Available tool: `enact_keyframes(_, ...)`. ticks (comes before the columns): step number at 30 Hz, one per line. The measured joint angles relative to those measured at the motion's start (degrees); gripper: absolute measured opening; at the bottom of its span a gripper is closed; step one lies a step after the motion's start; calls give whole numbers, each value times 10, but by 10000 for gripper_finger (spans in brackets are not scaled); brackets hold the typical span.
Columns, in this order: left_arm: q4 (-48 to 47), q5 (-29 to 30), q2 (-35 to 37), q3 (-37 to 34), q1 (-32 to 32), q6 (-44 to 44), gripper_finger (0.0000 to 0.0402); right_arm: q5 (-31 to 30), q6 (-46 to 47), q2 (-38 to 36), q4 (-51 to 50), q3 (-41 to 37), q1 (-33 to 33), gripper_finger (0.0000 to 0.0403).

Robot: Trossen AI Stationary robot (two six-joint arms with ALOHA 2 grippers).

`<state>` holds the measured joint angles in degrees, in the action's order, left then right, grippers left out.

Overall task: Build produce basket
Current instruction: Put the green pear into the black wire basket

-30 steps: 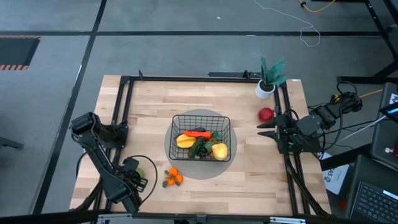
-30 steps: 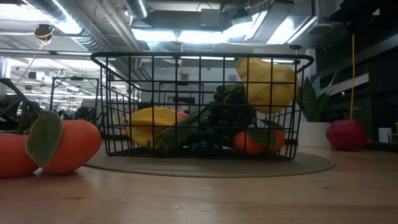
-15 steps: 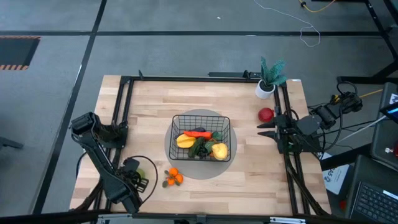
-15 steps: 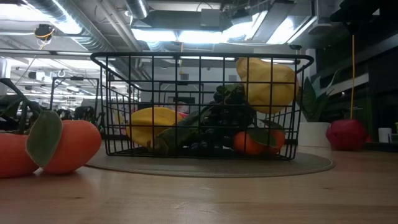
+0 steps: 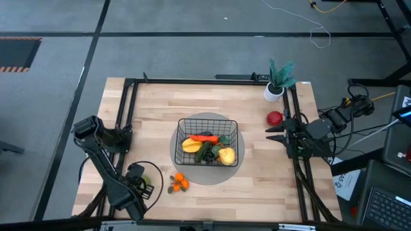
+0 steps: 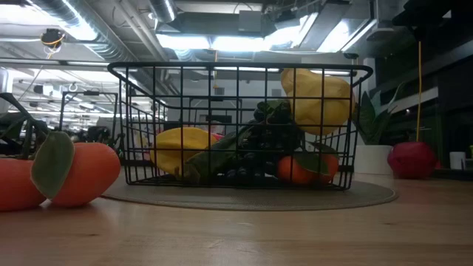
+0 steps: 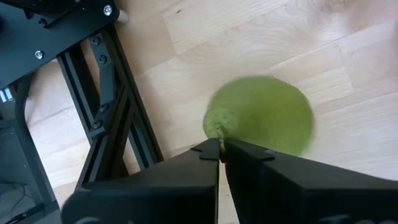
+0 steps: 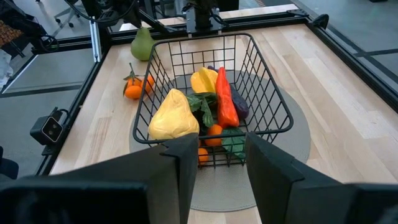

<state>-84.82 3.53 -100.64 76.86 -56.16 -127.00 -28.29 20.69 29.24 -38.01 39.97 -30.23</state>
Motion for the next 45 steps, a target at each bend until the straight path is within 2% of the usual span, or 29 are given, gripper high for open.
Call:
enact_keyframes(16, -27, 5, 0, 0, 6, -18, 1, 0, 0, 0, 0, 0, 0, 124)
enact_keyframes(20, -55, 5, 1, 19, 11, -10, 0, 0, 0, 0, 0, 0, 0, 124)
enact_keyframes(26, -52, 38, 3, 21, 31, 26, 0, 0, 0, 0, 0, 0, 0, 124)
enact_keyframes(31, -53, 49, 4, 35, 55, 92, 0, -1, -1, 0, 0, 0, 0, 124)
enact_keyframes(38, -49, 66, 5, 140, 96, 222, 0, -1, -2, 0, 0, 0, 0, 124)
enact_keyframes(42, -34, 128, 5, 219, 118, 332, 0, -1, -2, 0, 0, 0, 0, 124)
enact_keyframes(45, -19, 218, 5, 275, 129, 446, 0, -1, -2, 0, 0, 0, 0, 124)
